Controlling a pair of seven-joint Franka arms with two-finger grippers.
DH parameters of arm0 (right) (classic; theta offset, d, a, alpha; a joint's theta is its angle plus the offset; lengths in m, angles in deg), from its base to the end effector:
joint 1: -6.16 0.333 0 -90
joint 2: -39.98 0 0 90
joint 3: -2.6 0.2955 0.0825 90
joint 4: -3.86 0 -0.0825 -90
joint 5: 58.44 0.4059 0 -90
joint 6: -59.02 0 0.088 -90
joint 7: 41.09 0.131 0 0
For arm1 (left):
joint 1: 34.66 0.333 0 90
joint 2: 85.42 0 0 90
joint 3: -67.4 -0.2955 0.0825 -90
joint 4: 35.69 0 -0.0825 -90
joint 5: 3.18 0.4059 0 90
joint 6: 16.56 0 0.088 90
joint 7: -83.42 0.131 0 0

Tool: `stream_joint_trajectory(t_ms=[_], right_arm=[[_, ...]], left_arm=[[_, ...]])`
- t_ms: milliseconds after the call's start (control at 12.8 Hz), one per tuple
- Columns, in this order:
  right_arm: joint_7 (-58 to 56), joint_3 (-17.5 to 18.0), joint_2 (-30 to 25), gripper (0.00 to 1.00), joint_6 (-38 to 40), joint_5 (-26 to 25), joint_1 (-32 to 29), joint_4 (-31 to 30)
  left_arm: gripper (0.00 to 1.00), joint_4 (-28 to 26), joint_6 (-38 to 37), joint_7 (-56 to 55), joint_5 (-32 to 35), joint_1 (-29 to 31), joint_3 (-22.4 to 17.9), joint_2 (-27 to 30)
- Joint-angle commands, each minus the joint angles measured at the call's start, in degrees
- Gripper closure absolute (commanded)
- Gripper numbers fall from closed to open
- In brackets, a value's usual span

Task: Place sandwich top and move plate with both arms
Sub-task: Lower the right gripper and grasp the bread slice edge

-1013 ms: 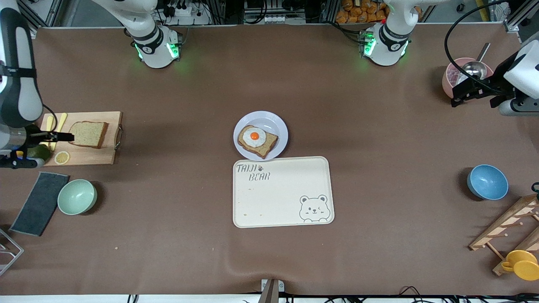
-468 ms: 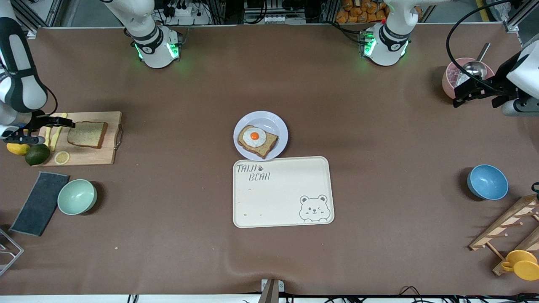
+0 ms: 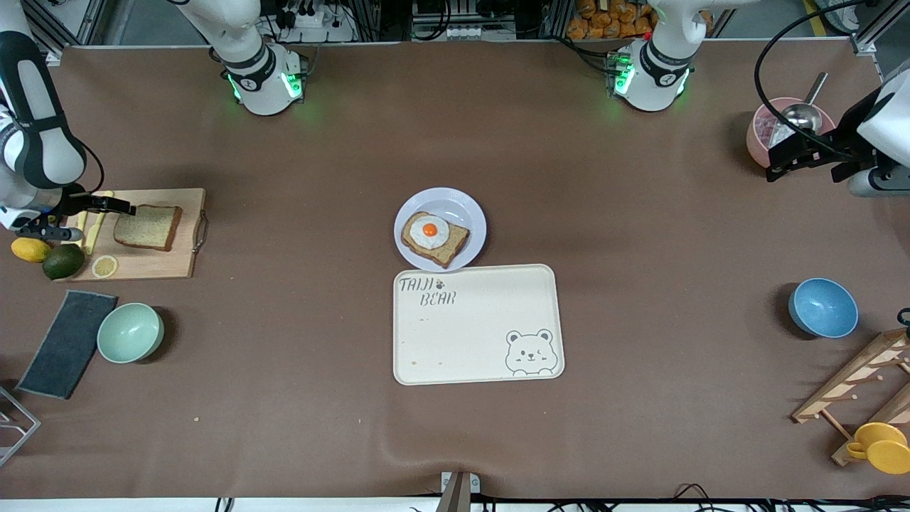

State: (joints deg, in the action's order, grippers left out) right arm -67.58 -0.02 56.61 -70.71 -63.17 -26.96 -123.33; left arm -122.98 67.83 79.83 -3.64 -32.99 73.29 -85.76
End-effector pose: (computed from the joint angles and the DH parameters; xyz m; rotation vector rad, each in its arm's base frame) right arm 0.4220 -0.3097 0.1654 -3.0474 0.1533 0.3782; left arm 0.5652 -0.0427 0.5915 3.1355 -0.0181 -0.0893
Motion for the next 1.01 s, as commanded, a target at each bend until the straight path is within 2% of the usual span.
stream_joint_trajectory(t_ms=[0, 156, 545, 701, 779, 935], right_arm=[[-0.40, 1.39, 3.04, 0.00, -0.70, 0.86, -1.60, 2.54], [-1.71, 1.48, 5.78, 0.00, -0.79, 0.95, -1.95, 4.31], [-1.81, 1.48, 7.01, 0.00, -0.70, 2.26, -2.13, 5.28], [-1.81, 1.48, 7.45, 0.03, -0.52, 2.35, -2.13, 5.72], [-1.81, 1.48, 7.46, 0.09, -0.52, 2.35, -2.13, 5.72], [-1.81, 1.48, 7.63, 0.89, -0.43, 2.53, -2.21, 5.72]], left_arm=[[0.00, 0.11, 0.24, 0.16, 0.02, 0.00, 0.00, -0.01], [0.00, -0.07, 0.24, 0.25, 0.02, -0.08, 0.00, 0.16], [0.00, -0.16, 0.24, 0.34, -0.07, 0.00, 0.17, 0.43], [0.00, -0.25, 0.16, 0.43, -0.16, 0.09, 0.17, 0.43], [0.00, -0.33, 0.16, 0.43, -0.16, 0.09, 0.17, 0.43], [0.00, -0.51, 0.07, -0.18, -0.16, 0.00, 0.17, 0.43]])
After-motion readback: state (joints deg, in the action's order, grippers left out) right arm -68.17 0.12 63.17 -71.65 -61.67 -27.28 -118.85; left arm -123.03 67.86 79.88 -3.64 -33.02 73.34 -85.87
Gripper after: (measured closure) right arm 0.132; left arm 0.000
